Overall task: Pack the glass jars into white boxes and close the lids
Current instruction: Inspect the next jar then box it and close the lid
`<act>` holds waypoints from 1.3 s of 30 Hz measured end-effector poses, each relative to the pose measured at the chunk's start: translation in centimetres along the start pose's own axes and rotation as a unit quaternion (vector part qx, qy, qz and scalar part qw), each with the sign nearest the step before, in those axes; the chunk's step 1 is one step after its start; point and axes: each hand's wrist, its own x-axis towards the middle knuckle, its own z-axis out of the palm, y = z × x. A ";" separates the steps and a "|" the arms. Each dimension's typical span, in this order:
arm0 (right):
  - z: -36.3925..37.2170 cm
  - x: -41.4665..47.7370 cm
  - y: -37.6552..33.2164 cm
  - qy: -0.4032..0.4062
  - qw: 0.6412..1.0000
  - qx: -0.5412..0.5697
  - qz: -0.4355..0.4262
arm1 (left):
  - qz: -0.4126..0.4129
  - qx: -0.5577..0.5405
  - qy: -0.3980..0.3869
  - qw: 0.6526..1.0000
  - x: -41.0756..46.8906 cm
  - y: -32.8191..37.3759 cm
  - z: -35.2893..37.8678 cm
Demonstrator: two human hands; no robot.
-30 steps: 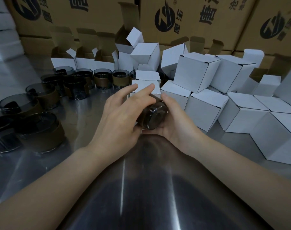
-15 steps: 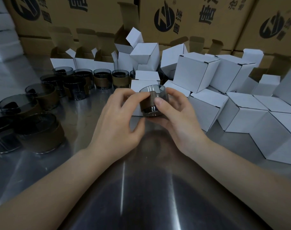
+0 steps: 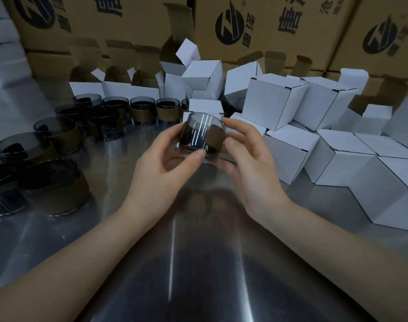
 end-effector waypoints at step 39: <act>-1.1 0.8 -0.7 -0.118 0.990 -0.049 0.055 | -0.126 -0.115 -0.188 0.967 0.8 -0.7 -1.3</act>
